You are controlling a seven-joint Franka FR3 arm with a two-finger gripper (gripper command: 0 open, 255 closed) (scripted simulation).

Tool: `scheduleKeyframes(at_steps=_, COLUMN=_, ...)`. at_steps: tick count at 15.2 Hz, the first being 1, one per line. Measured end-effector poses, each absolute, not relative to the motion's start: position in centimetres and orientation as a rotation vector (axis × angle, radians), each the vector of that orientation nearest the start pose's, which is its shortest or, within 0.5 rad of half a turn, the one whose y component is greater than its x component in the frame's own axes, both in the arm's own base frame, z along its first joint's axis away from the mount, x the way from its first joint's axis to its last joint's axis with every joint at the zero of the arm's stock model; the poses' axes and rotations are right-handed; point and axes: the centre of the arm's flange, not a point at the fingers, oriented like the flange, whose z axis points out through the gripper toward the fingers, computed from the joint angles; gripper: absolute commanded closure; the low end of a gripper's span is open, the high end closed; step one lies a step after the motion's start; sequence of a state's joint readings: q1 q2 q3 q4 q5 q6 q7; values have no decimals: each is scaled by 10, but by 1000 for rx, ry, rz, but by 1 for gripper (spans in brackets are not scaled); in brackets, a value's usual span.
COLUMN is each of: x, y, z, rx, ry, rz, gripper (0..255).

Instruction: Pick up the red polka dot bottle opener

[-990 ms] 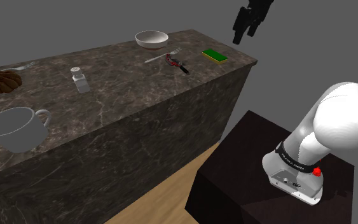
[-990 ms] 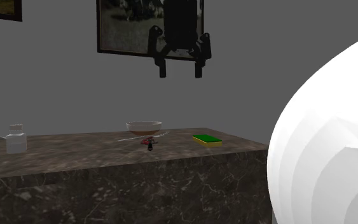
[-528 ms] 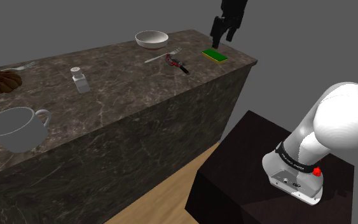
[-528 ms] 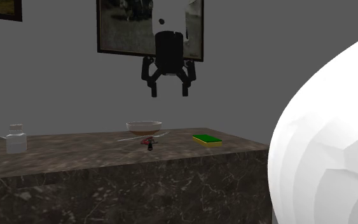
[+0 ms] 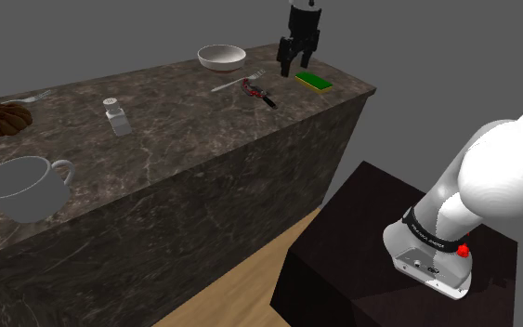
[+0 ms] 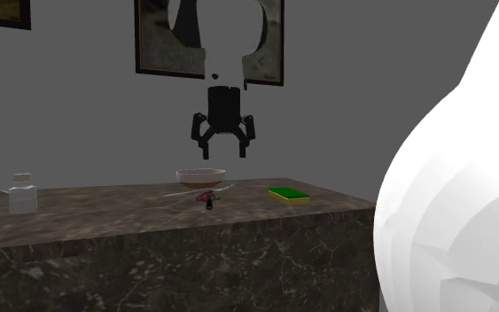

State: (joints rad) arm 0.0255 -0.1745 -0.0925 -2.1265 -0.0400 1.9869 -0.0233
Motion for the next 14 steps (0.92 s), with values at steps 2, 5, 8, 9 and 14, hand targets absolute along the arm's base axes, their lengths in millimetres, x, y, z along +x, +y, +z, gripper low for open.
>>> scheduleKeyframes(at_steps=2, x=529, y=-36, z=473, rx=-3157, ry=35, rz=-42, gripper=0)
scheduleKeyframes(at_steps=5, x=559, y=-40, z=448, rx=-3148, ry=25, rz=-26, gripper=0)
scheduleKeyframes(at_steps=8, x=595, y=-44, z=430, rx=-3139, ry=15, rz=-10, gripper=0)
scheduleKeyframes(at_steps=9, x=608, y=-49, z=424, rx=-3135, ry=11, rz=-5, gripper=0)
scheduleKeyframes(at_steps=14, x=630, y=-49, z=393, rx=-3129, ry=3, rz=7, gripper=0)
